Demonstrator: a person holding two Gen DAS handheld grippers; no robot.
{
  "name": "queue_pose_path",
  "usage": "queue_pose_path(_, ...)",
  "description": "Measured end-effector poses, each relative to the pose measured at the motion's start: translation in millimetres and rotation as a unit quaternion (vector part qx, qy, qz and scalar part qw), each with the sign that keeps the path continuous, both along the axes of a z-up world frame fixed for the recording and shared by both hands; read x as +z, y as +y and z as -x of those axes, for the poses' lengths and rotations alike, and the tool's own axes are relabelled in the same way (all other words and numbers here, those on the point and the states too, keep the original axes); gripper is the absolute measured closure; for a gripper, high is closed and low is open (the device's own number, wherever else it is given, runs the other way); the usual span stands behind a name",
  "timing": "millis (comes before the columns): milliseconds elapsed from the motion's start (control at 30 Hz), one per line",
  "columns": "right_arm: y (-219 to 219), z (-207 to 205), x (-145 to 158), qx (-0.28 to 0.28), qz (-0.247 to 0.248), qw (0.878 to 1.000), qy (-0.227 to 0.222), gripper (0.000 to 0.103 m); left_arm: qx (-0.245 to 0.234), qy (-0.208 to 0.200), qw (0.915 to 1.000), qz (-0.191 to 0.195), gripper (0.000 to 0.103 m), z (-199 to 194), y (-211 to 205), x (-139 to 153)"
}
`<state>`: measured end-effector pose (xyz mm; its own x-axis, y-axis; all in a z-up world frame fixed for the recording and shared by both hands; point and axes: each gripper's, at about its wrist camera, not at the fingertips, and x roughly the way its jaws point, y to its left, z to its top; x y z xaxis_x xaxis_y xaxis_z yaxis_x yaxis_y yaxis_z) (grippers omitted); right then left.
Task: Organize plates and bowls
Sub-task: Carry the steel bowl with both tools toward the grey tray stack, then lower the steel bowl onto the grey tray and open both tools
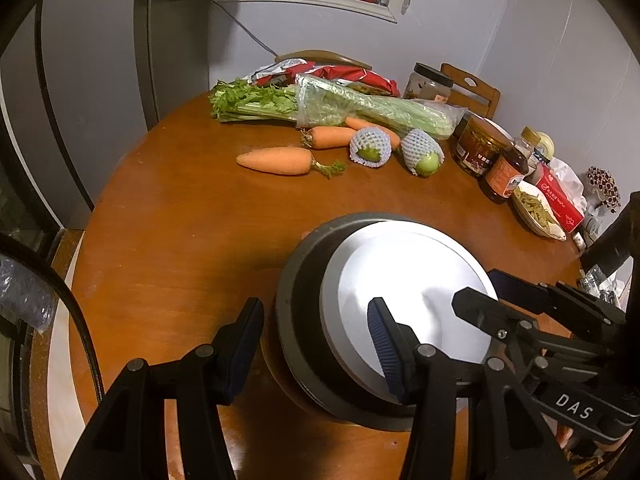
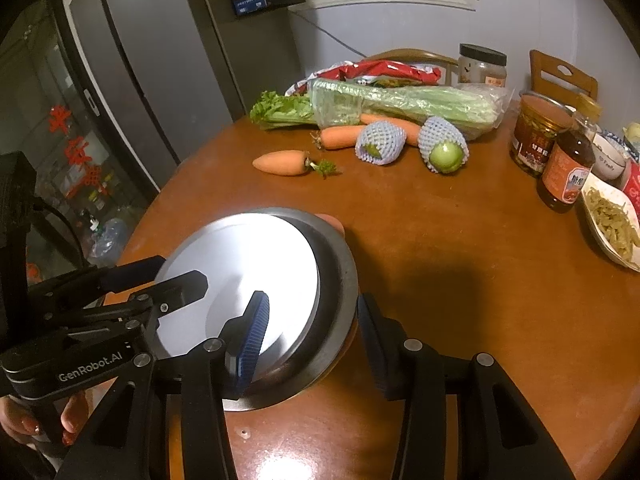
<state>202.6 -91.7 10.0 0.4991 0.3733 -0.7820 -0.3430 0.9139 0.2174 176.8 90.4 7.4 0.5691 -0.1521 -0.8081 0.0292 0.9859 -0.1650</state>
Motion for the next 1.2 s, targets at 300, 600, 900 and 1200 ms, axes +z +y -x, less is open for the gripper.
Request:
queue_pose_path(300,-0.2,7.0,6.9,-0.002,0.007,1.0,-0.013,0.056,0.016,-0.013,0.9998,-0.001,0.049,8.5,8.1,8.1)
queue_pose_path(600,-3.7,24.2,22.0,-0.003,0.013,0.999,-0.04,0.055,0.02,-0.041,0.9986,-0.026,0.047,30.0,2.8,24.6)
queue_pose_path(900,-16.3,64.4,34.4,-0.011,0.019,0.996,-0.082,0.042,0.019,-0.06,0.9972,-0.041,0.046,66.2,-12.7,25.3)
queue_pose_path(1200,-32.9,111.4,25.7,-0.023,0.02,0.995,-0.091,0.041,0.015,-0.068,0.9961,-0.054,0.044,111.2,-27.8,16.3)
